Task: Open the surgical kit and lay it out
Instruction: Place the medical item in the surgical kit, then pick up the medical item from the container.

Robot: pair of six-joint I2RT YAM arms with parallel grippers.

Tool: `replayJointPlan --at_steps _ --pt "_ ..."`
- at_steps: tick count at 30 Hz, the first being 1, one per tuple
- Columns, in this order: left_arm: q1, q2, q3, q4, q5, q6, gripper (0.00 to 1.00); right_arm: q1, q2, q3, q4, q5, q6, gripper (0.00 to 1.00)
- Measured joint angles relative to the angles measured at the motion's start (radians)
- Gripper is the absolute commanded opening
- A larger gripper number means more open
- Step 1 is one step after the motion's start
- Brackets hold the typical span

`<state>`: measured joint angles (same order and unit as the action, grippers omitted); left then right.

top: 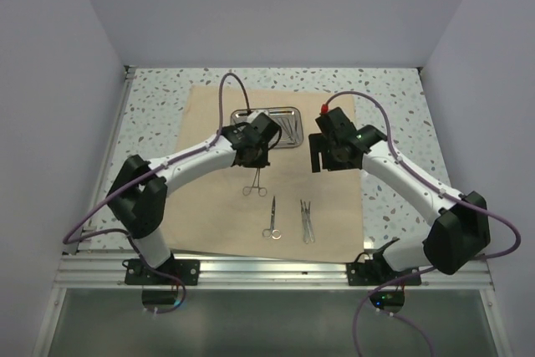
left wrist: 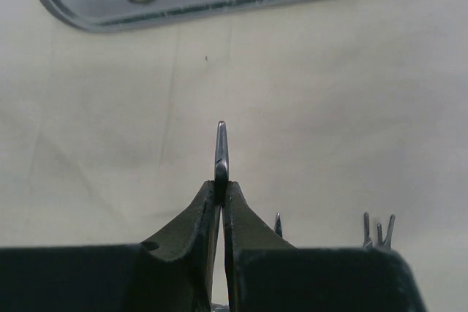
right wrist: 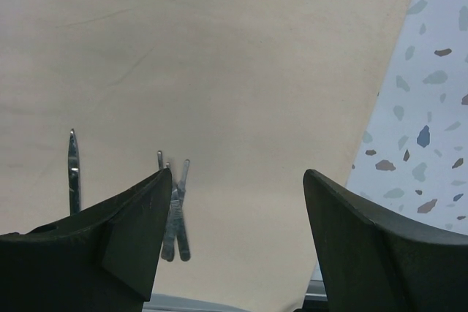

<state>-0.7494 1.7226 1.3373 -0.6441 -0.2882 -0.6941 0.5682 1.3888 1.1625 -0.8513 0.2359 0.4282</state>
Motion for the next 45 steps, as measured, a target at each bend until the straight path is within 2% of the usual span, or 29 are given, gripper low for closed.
replayJointPlan --at_steps 9,19,20,21,24,28,33,36,40,45 --pt "-0.133 0.000 -0.159 0.002 0.014 -0.168 0.00 0.000 0.060 -0.002 0.045 -0.014 -0.017 0.76" --pt "-0.221 0.000 -0.190 0.022 0.043 -0.254 0.02 0.000 0.162 -0.002 0.072 -0.021 -0.044 0.76" --pt "-0.223 0.000 -0.190 0.024 0.050 -0.256 0.09 0.000 0.162 -0.001 0.073 -0.021 -0.046 0.76" --pt "-0.226 0.000 -0.190 0.025 0.056 -0.256 0.23 0.000 0.162 0.001 0.073 -0.021 -0.048 0.76" --pt "-0.229 0.000 -0.189 0.024 0.071 -0.253 0.46 -0.001 0.163 0.013 0.073 -0.021 -0.055 0.76" --pt "-0.229 0.002 -0.147 -0.008 0.075 -0.229 0.57 -0.008 0.163 0.035 0.073 -0.018 -0.056 0.76" --pt "-0.221 0.020 -0.003 -0.072 0.048 -0.177 0.54 -0.020 0.162 0.045 0.072 -0.014 -0.057 0.76" --pt "-0.183 0.031 0.084 -0.076 0.023 -0.115 0.51 -0.025 0.153 0.044 0.065 -0.010 -0.056 0.76" --pt "-0.046 0.055 0.151 -0.062 0.021 -0.031 0.50 -0.026 0.100 0.035 0.055 -0.010 -0.052 0.77" --pt "0.146 0.227 0.325 -0.061 -0.015 0.068 0.49 -0.026 0.026 0.024 0.040 0.005 -0.039 0.77"
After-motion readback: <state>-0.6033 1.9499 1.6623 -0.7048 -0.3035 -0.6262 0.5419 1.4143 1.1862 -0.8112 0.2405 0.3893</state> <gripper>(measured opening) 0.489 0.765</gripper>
